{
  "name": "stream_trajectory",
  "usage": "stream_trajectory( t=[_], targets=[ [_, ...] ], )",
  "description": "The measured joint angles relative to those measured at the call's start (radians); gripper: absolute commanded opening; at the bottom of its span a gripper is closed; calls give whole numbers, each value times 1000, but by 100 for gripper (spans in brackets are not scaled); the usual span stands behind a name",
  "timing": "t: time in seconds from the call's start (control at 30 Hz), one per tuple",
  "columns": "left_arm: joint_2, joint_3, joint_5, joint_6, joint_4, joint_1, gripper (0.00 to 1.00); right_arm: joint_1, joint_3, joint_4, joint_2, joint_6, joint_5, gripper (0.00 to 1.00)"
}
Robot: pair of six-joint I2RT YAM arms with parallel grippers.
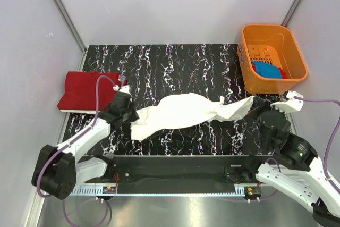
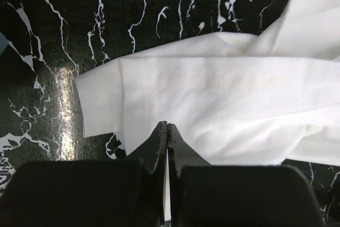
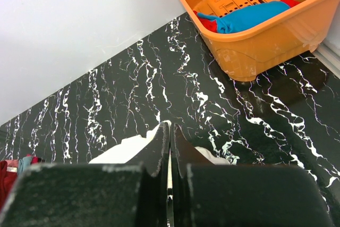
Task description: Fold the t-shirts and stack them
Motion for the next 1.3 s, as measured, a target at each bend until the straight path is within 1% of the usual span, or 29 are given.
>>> stream_trajectory(
  t=[0.07, 0.1, 0.13, 0.17, 0.23, 0.37, 0.53, 0.63, 0.67, 0.7, 0.77, 0.8, 0.83, 0.93, 0.97, 1.07, 1.2, 1.3],
  targets=[
    [-34, 18, 0, 3, -20, 0, 2, 0, 0, 0, -1, -2, 0, 0],
    [-52, 26, -3, 4, -28, 0, 33, 0, 0, 0, -1, -3, 0, 0],
    [-71, 36, -6, 12, -38, 0, 44, 0, 0, 0, -1, -5, 0, 0],
    [-89, 48, -11, 12, -45, 0, 50, 0, 0, 0, -1, -5, 0, 0],
    [-113, 60, -23, 8, -50, -1, 58, 0, 0, 0, -1, -7, -1, 0],
    [-119, 56, -31, 5, -72, 0, 59, 0, 0, 0, -1, -9, -2, 0],
    [-121, 15, -29, -8, -89, -1, 68, 0, 0, 1, 0, -9, -2, 0],
    [-136, -35, -23, -17, -92, -1, 68, 0, 0, 6, 3, -9, -3, 0],
    [-142, -51, -21, -19, -92, -3, 66, 0, 0, 9, 5, -9, -3, 0],
    [-150, -66, -19, -23, -91, -3, 53, 0, 0, 9, 7, -10, -3, 0],
    [-172, -95, -14, -38, -89, -11, 32, 0, 0, 11, 13, -10, -4, 0],
    [-191, -109, -14, -39, -86, -19, 13, 0, 0, 12, 17, -10, -6, 0],
    [-215, -122, -13, -46, -85, -28, 9, 0, 0, 15, 19, -10, -8, 0],
    [-299, -140, -10, -43, -87, -44, 4, 0, 0, 25, 29, -12, -18, 0],
    [-325, -140, -12, -41, -84, -45, 1, 0, 0, 31, 34, -13, -20, 0],
    [-370, -111, -32, -37, -99, -45, 0, 0, 0, 46, 58, -21, -21, 0],
    [-319, 19, -55, -31, -117, -45, 0, 0, -1, 85, 142, -38, -20, 0],
    [-243, 174, -69, -8, -116, -45, 0, 0, 0, 102, 211, -48, -19, 0]
  ],
)
